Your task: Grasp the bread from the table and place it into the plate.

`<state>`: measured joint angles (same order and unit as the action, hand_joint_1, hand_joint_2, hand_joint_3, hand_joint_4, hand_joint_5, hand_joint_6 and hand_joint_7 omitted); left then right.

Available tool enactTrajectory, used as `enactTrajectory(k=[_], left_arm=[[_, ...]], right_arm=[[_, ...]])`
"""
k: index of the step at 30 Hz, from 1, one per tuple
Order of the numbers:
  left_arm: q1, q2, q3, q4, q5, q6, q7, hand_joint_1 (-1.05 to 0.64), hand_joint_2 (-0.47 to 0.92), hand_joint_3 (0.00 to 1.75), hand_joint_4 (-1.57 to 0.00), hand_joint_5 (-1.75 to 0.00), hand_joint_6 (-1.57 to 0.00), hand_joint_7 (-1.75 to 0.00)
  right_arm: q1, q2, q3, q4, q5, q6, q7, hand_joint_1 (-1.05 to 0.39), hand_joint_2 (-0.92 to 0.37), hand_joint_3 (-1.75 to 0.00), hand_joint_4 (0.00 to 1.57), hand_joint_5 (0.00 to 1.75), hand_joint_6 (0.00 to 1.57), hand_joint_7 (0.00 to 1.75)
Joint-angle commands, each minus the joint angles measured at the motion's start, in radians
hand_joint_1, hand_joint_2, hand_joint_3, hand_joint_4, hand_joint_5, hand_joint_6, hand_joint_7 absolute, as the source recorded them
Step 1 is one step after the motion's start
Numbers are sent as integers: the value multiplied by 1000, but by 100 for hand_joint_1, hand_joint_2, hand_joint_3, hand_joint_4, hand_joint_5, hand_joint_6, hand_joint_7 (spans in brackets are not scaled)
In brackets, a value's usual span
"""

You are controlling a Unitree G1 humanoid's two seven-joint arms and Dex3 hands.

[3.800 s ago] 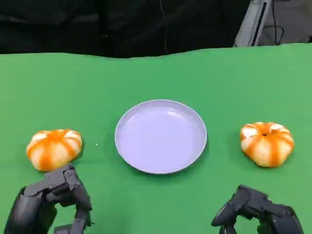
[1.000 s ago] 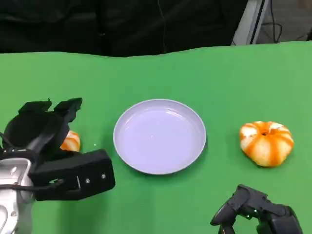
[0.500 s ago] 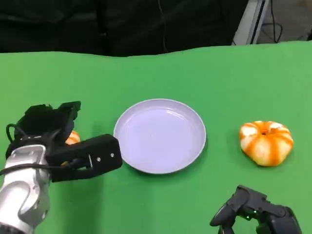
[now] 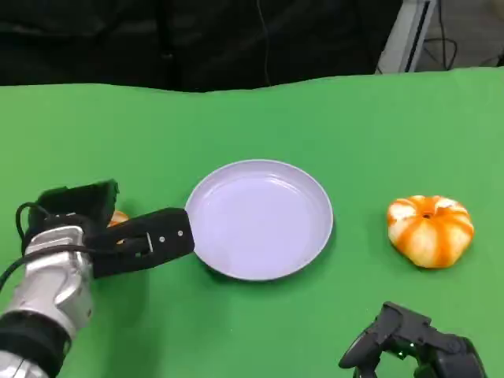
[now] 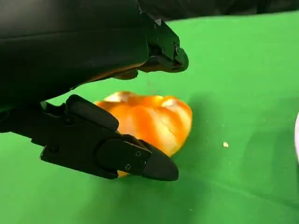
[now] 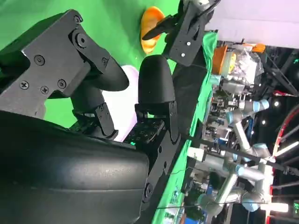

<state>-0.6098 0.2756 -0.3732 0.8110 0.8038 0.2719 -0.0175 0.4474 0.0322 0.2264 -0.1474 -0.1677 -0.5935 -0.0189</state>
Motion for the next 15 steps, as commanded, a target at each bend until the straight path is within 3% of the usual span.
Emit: enactTrajectory(k=[1,15], left_arm=[[-52,1,-18,98,-25,-18,52,-68,92,7,-13,-36,-27,-2],[-80,3,-54,155,-68,-33,85,-67,92,7,-13,-34,-28,-2]], right_arm=[[6,-8,0,-14,6,-10,-3,2,-35,-140,80,163,85,131],[6,-8,1,-14,8,-10,-3,2,-35,-139,80,163,84,131]])
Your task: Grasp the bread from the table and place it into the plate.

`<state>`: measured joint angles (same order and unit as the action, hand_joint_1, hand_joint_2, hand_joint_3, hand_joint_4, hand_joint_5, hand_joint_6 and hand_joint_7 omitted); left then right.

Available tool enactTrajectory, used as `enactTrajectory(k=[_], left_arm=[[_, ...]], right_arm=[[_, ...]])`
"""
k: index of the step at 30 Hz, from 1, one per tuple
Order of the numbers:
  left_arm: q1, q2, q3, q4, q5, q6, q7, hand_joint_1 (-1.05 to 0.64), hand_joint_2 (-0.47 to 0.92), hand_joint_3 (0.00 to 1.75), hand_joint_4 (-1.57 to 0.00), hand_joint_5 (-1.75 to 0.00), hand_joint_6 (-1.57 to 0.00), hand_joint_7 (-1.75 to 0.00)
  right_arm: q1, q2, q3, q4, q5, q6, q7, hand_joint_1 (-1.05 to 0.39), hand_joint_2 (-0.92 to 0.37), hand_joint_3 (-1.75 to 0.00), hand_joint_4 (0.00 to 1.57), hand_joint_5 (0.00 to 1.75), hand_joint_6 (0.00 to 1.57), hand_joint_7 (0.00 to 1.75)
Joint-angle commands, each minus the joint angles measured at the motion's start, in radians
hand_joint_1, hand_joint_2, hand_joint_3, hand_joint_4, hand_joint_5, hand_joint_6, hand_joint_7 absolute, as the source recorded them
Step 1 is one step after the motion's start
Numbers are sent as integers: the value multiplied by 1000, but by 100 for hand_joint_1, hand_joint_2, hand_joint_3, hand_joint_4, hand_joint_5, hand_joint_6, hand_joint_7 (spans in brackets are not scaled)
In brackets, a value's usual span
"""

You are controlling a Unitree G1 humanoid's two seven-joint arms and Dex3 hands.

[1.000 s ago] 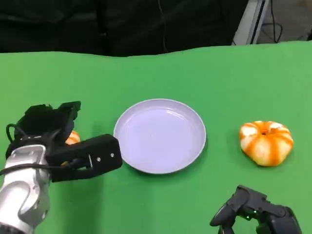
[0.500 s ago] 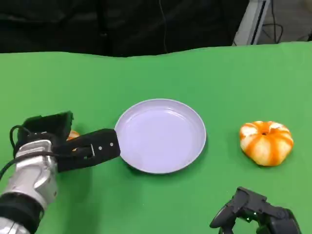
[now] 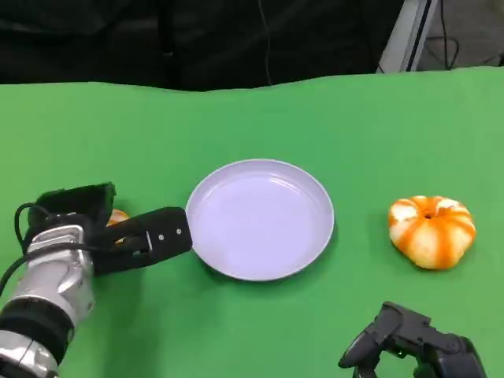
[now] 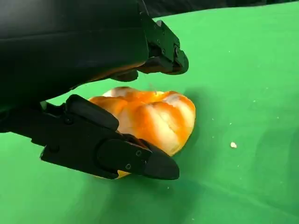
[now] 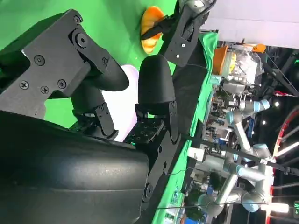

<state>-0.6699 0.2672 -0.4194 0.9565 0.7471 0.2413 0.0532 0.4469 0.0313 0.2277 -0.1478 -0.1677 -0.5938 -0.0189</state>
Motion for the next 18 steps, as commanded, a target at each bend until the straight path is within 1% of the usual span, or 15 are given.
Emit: enactTrajectory(k=[1,7,9,11,17,18], left_arm=[[-20,12,-10,10,-14,-2,15,-67,92,7,-13,-34,-28,-2],[-22,14,-18,11,-22,-1,17,-67,92,7,-14,-34,-28,-1],[-27,-7,-13,114,-48,-41,0,-64,92,5,-16,-32,-31,-1],[-37,-17,-14,175,-66,-67,-2,-62,92,3,-19,-30,-32,-1],[-54,-22,-28,229,-79,-96,10,-62,92,2,-20,-28,-33,-1],[-52,-22,-33,234,-80,-101,7,-62,92,4,-19,-26,-32,-1]], right_arm=[[7,-7,-1,-14,8,-10,-3,2,-35,-139,80,163,84,131],[7,-7,-1,-14,8,-10,-3,2,-35,-139,80,163,84,131],[14,-7,1,-22,5,-4,-4,1,-35,-139,80,163,84,131],[18,-7,1,-26,4,-1,-4,1,-35,-139,80,163,84,131],[22,-6,3,-32,5,4,-2,0,-35,-138,80,163,85,131],[23,-6,4,-35,7,6,-2,1,-35,-138,79,163,84,131]])
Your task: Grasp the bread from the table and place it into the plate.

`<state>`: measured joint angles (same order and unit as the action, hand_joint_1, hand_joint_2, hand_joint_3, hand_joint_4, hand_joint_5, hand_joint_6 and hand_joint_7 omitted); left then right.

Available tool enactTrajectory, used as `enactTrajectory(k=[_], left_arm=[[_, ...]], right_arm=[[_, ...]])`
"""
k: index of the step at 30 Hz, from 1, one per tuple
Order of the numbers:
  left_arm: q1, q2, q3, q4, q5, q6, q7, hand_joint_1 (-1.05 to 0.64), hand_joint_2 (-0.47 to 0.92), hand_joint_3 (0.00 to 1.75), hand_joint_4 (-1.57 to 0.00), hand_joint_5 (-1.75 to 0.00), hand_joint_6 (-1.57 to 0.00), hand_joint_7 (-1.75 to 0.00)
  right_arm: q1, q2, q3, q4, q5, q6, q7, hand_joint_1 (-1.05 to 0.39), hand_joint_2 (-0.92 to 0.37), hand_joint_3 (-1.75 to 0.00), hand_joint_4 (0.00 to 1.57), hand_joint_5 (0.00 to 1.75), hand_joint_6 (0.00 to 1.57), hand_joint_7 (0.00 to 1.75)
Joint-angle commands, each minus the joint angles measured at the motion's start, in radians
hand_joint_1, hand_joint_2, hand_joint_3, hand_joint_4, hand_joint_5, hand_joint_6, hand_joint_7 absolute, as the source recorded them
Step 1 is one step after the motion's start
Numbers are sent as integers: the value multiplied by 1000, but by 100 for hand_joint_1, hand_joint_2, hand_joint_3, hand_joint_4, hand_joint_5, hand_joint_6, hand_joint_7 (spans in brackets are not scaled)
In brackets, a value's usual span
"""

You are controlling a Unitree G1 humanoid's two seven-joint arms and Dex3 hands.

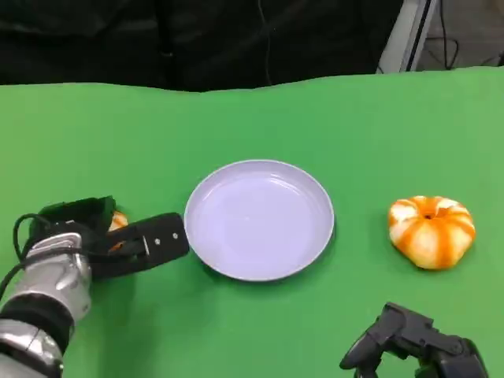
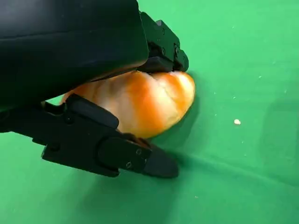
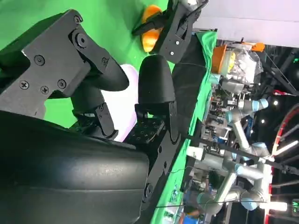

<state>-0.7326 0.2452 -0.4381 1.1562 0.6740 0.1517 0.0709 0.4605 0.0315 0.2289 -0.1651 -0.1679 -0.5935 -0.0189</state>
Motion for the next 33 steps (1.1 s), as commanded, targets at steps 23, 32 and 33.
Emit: enactTrajectory(k=[23,32,33], left_arm=[[122,42,-3,84,-44,-314,256,-25,92,20,-64,-166,-65,-124],[140,49,0,82,-51,-398,375,-15,88,16,-81,-175,-61,-175],[142,50,2,81,-51,-409,389,-13,87,16,-81,-175,-61,-175]], right_arm=[[11,-10,5,-21,8,7,-2,3,-36,-137,79,163,84,131],[9,-10,4,-17,6,2,-4,3,-36,-137,79,163,84,131],[8,-10,3,-16,6,0,-5,3,-36,-137,79,163,84,131]])
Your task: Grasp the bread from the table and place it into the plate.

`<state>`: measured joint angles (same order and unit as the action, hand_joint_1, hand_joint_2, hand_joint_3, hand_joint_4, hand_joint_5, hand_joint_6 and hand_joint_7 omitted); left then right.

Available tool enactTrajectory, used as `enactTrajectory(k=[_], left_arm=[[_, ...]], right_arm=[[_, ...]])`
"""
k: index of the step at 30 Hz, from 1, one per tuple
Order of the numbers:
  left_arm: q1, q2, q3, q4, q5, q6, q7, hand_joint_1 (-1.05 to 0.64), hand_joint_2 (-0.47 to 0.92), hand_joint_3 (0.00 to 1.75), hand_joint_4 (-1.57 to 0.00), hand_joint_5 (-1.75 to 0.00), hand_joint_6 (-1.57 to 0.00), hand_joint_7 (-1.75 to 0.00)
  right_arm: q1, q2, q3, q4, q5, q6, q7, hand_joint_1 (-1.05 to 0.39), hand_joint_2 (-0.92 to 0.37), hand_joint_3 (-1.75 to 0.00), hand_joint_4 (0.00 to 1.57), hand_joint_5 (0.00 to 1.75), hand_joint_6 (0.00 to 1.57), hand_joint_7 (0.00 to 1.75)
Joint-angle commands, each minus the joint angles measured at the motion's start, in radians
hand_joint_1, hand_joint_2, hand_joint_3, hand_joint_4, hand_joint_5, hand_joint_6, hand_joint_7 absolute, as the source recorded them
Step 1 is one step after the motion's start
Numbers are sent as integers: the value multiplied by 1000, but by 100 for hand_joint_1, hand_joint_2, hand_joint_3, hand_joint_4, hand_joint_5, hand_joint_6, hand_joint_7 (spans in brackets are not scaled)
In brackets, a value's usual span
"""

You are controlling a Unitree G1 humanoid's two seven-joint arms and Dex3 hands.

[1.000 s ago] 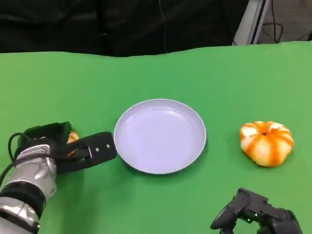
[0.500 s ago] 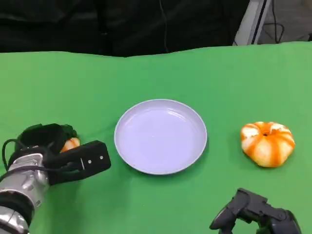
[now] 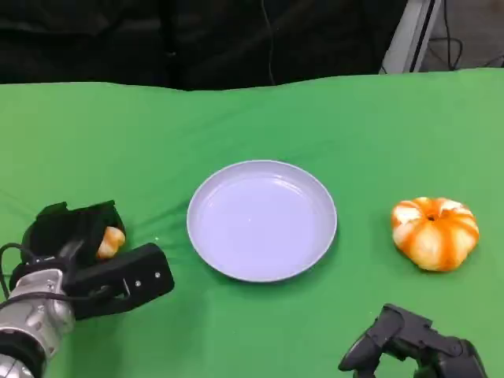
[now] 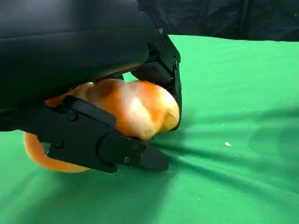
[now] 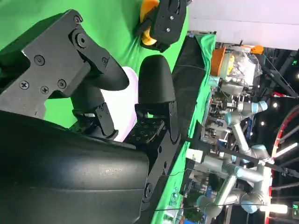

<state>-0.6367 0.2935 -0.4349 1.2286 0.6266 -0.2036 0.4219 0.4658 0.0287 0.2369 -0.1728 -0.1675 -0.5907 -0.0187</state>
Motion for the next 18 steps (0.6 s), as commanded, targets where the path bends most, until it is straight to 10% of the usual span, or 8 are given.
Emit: enactTrajectory(k=[1,9,12,18], left_arm=[[48,3,-1,10,-5,-60,46,-12,87,16,-81,-175,-61,-175],[60,21,14,-59,-10,-157,138,-11,88,21,-84,-175,-64,-175],[61,32,12,-114,5,-194,200,-11,53,93,-89,-175,-68,-175],[74,52,11,-240,49,-196,265,-9,37,120,-90,-175,-70,-175]], right_arm=[[2,-7,-5,-7,6,-4,-5,3,-36,-137,79,163,84,131],[1,-8,-5,-3,13,-5,-2,3,-36,-138,80,163,84,131],[1,-10,-4,-6,23,5,5,2,-37,-136,78,165,84,132],[-4,-9,-7,-1,3,-6,-4,3,-35,-139,79,163,84,132]])
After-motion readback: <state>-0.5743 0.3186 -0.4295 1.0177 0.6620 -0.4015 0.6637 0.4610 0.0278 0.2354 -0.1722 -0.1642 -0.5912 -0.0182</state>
